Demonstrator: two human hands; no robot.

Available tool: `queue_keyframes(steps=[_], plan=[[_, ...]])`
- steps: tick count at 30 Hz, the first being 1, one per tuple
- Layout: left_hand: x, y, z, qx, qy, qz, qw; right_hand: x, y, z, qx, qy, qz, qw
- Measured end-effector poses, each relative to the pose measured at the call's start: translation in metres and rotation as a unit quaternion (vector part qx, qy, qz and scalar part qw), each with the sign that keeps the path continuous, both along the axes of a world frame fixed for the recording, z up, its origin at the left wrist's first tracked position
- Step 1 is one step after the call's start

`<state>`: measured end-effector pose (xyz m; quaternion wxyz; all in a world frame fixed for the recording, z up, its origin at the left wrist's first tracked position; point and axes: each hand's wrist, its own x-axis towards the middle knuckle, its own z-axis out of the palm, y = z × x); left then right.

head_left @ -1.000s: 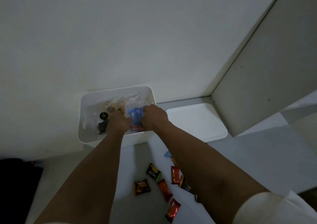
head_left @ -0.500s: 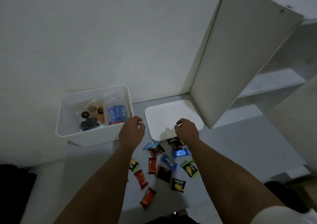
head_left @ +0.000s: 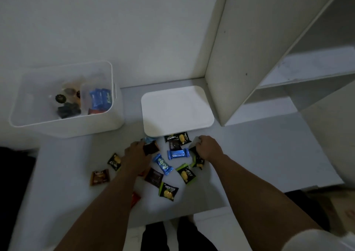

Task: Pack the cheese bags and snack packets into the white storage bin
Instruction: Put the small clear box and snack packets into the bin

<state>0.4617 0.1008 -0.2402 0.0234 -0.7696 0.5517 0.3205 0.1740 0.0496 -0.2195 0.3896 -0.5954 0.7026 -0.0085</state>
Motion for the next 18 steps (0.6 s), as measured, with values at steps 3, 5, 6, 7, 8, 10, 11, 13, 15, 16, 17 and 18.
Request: queue_keyframes(steps=[3,5,6,7,8,10,11,13,15,16,17,18], plan=[[-0.012,0.001,0.009,-0.005,-0.021,0.001,1.0,0.008,-0.011,-0.012,-0.007,-0.011,0.035,0.999],[-0.016,0.0,0.008,-0.013,-0.025,0.004,1.0,0.014,-0.015,-0.015,-0.021,-0.017,0.064,0.998],[-0.017,0.0,0.007,-0.017,-0.024,0.005,1.0,0.016,-0.016,-0.016,-0.027,-0.021,0.079,0.996],[-0.017,0.0,0.005,-0.018,-0.018,0.005,1.0,0.018,-0.016,-0.016,-0.027,-0.022,0.084,0.996],[-0.017,0.0,0.005,-0.016,-0.015,0.007,1.0,0.02,-0.017,-0.017,-0.027,-0.019,0.086,0.996],[-0.016,-0.001,0.004,-0.015,-0.015,0.007,1.0,0.026,-0.017,-0.02,-0.038,0.001,0.089,0.995],[-0.017,-0.001,0.004,-0.017,-0.019,-0.001,1.0,0.029,-0.017,-0.022,-0.048,0.011,0.094,0.994],[-0.018,-0.001,0.003,-0.021,-0.031,-0.021,0.999,0.036,-0.016,-0.023,-0.073,0.028,0.119,0.99],[-0.021,-0.004,0.003,-0.025,-0.038,-0.039,0.998,0.045,-0.019,-0.026,-0.098,0.045,0.162,0.981],[-0.023,-0.004,0.003,-0.025,-0.039,-0.046,0.998,0.05,-0.021,-0.028,-0.108,0.054,0.187,0.975],[-0.025,-0.005,0.002,-0.025,-0.04,-0.05,0.998,0.057,-0.023,-0.03,-0.117,0.067,0.212,0.968],[-0.026,-0.004,0.001,-0.021,-0.041,-0.053,0.998,0.063,-0.024,-0.031,-0.126,0.082,0.238,0.96]])
